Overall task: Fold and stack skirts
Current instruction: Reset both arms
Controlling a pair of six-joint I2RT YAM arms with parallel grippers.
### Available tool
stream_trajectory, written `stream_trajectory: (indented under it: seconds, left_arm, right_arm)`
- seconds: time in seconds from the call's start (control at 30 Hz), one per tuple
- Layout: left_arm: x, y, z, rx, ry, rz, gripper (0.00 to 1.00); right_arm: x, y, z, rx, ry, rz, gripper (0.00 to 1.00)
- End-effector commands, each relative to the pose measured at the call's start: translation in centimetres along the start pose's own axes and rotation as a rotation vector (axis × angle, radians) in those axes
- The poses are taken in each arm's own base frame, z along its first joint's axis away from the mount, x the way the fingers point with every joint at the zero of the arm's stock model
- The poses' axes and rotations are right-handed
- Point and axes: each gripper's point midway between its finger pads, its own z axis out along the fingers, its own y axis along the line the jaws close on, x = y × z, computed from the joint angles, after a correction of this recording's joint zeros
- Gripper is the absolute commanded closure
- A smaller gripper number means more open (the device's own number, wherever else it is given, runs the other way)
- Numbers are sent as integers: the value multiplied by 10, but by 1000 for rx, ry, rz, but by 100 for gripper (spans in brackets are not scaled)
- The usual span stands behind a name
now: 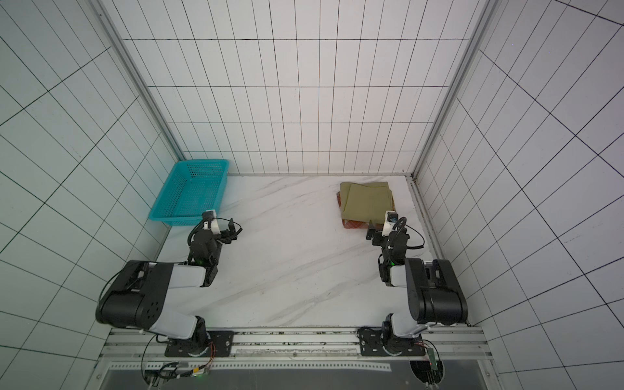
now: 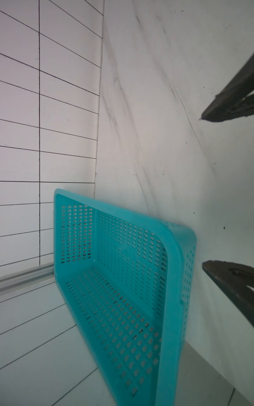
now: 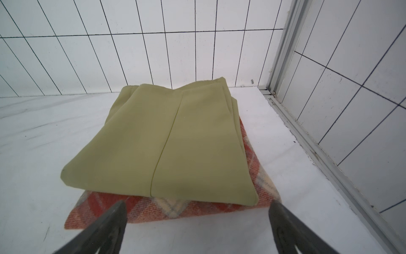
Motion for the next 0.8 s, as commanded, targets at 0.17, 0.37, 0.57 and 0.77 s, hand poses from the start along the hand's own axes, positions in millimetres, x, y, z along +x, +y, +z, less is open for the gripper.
stream_trajectory:
  seconds: [0.17,0.37,0.57,0.77]
  left_arm:
    - [-18,-12,3,72,-70,22,3]
    - [-18,-14,2,84,-75,31,3]
    - [-18,-13,3,79,-72,29,3]
    - [-18,-13,3,77,-71,28,3]
  right_arm:
    - [-14,-4,-7,19,-82,-6,1]
    - [-15,-4,-7,20,-85,-5,0]
    - [-15,-4,-7,19,-85,-4,1]
    - [-14,-4,-5,9,-79,-1,0]
